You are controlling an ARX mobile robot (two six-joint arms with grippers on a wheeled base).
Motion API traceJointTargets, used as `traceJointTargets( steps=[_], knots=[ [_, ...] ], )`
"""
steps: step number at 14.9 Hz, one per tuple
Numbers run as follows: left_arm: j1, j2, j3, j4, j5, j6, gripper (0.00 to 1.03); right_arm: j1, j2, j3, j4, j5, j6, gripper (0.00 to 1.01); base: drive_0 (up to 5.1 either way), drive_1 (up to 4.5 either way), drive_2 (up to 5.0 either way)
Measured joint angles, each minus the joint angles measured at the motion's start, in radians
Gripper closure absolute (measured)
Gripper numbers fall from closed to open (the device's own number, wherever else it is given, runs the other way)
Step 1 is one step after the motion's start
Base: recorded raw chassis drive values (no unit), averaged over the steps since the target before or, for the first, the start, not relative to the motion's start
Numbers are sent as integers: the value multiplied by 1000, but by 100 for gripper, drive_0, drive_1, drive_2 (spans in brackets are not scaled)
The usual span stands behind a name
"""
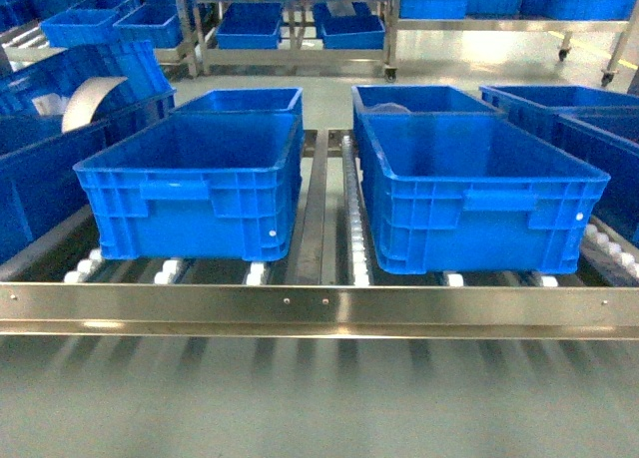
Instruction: Sort blue parts and orange caps into right shelf containers
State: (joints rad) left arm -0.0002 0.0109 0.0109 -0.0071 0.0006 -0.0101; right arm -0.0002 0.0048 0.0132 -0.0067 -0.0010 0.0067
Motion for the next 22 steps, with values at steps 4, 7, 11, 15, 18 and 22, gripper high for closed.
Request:
traceJointTargets(
  steps=[4, 7, 11, 15, 18, 22],
  knots=[
    [0, 0, 0, -1, 0, 0, 62, 0, 0, 0, 0, 1, 0, 58, 0, 0, 0],
    [0, 0, 0, 0, 0, 0, 62, 0, 0, 0, 1, 1, 0, 58, 0, 0, 0],
    [0, 0, 0, -1, -1, 0, 62, 0, 0, 0, 0, 1, 0, 58, 0, 0, 0],
    [0, 0, 0, 0, -1, 0, 62, 0, 0, 0, 0, 1, 0, 58, 0, 0, 0],
    [0, 0, 0, 0, -1, 0, 62, 0, 0, 0, 0, 1, -1, 58, 0, 0, 0],
    [0, 0, 0, 0, -1, 0, 62, 0, 0, 0, 2, 0, 0, 58, 0, 321, -322]
  ],
)
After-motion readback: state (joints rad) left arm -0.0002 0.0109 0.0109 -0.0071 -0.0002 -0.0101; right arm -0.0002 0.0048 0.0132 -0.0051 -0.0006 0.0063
